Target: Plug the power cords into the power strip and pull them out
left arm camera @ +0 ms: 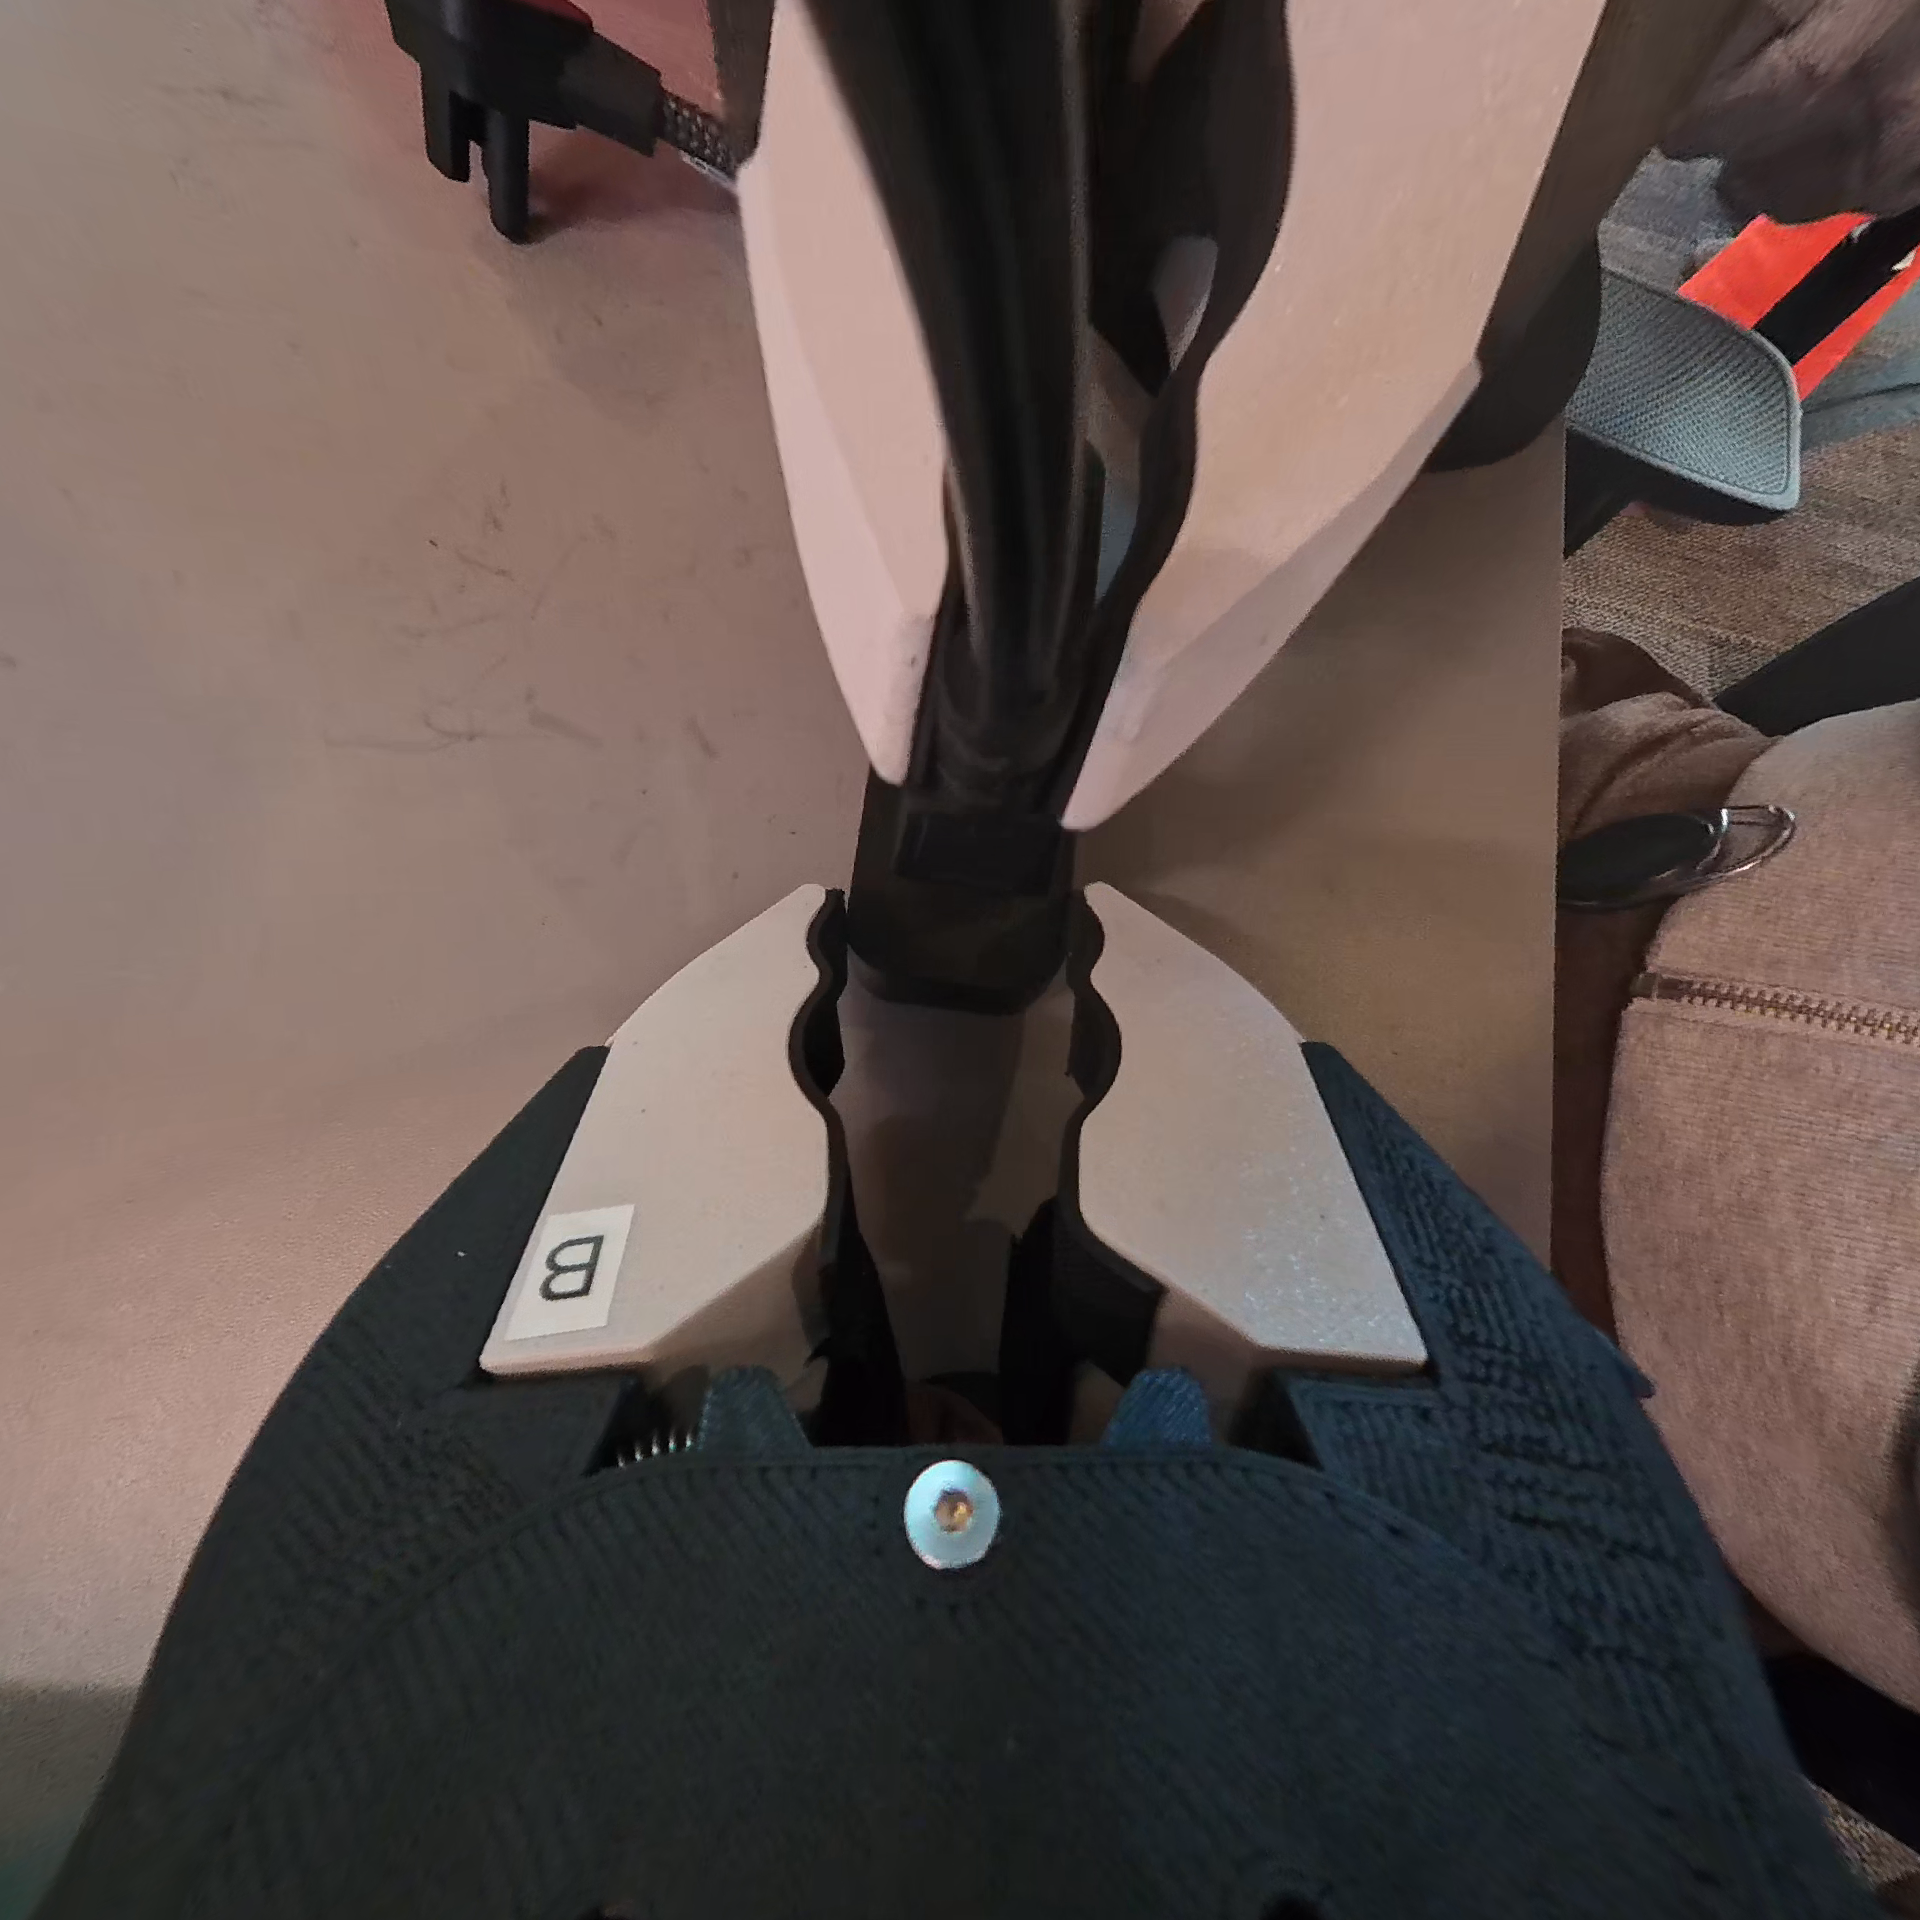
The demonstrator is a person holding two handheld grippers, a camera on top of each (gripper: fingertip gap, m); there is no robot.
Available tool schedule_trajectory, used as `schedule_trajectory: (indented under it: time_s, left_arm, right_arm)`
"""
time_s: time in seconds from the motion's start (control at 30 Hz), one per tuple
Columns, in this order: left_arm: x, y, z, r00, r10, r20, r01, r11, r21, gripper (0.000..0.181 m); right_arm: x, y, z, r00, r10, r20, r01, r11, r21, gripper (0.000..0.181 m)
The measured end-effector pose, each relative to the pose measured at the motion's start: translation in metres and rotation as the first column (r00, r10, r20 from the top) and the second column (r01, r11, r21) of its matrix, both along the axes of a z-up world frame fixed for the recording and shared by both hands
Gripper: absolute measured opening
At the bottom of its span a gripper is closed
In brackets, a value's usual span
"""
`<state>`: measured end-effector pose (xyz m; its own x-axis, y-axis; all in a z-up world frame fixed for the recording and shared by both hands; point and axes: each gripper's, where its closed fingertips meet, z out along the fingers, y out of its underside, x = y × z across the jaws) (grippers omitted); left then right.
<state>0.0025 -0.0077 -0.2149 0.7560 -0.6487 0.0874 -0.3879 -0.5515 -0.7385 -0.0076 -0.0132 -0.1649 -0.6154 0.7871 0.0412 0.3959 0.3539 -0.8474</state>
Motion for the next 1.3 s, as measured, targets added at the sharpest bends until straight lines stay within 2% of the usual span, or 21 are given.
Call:
schedule_trajectory:
  time_s: [0.2, 0.4, 0.6, 0.73, 0.87, 0.93, 1.0, 1.07, 1.13, 1.23, 1.3]
  left_arm:
    - [0.0, 0.0, 0.0, 1.0, -0.002, -0.003, 0.002, 1.0, 0.003, 0.041]
    - [0.0, 0.0, 0.0, 1.0, -0.005, 0.001, 0.005, 1.0, 0.004, 0.041]
    - [-0.001, -0.001, 0.0, 1.0, -0.003, 0.007, 0.003, 1.0, -0.003, 0.041]
    - [0.0, -0.001, 0.0, 1.0, -0.005, 0.003, 0.005, 1.0, 0.001, 0.041]
    - [0.0, -0.001, 0.0, 1.0, -0.004, 0.002, 0.004, 1.0, -0.001, 0.041]
    - [0.0, -0.001, 0.0, 1.0, -0.004, 0.002, 0.004, 1.0, 0.0, 0.041]
    - [0.0, -0.001, 0.0, 1.0, -0.004, 0.003, 0.004, 1.0, 0.0, 0.041]
    - [0.0, -0.001, 0.0, 1.0, -0.004, 0.005, 0.004, 1.0, -0.002, 0.041]
    - [0.0, -0.001, 0.0, 1.0, -0.004, 0.005, 0.004, 1.0, -0.001, 0.041]
    - [-0.001, -0.001, 0.0, 1.0, -0.004, 0.003, 0.004, 1.0, 0.0, 0.041]
    - [-0.001, 0.0, 0.0, 1.0, -0.004, 0.003, 0.004, 1.0, 0.002, 0.041]
  right_arm:
    - [0.001, 0.0, 0.0, 1.0, 0.013, 0.019, -0.014, 0.999, 0.052, 0.019]
    - [0.002, -0.002, 0.001, 0.996, 0.007, -0.084, -0.002, 0.998, 0.06, 0.019]
    - [0.0, -0.002, 0.001, 0.998, 0.005, -0.056, -0.003, 0.999, 0.041, 0.019]
    - [0.0, -0.001, 0.001, 1.0, 0.021, -0.014, -0.02, 0.997, 0.081, 0.019]
    - [0.0, -0.002, 0.002, 1.0, 0.016, 0.021, -0.017, 0.999, 0.032, 0.018]
    - [0.0, 0.0, 0.004, 1.0, -0.001, 0.016, -0.001, 0.997, 0.081, 0.018]
    - [0.001, 0.009, 0.001, 0.999, -0.011, 0.047, 0.002, 0.985, 0.172, 0.068]
    - [0.003, 0.012, 0.006, 0.999, -0.016, 0.05, 0.005, 0.979, 0.203, 0.074]
    - [0.006, 0.009, 0.016, 0.998, 0.014, 0.066, -0.028, 0.978, 0.208, 0.064]
    - [0.014, 0.004, 0.023, 0.986, 0.076, 0.15, -0.108, 0.97, 0.216, 0.027]
    - [0.017, 0.004, 0.018, 0.964, 0.08, 0.253, -0.133, 0.971, 0.199, 0.023]
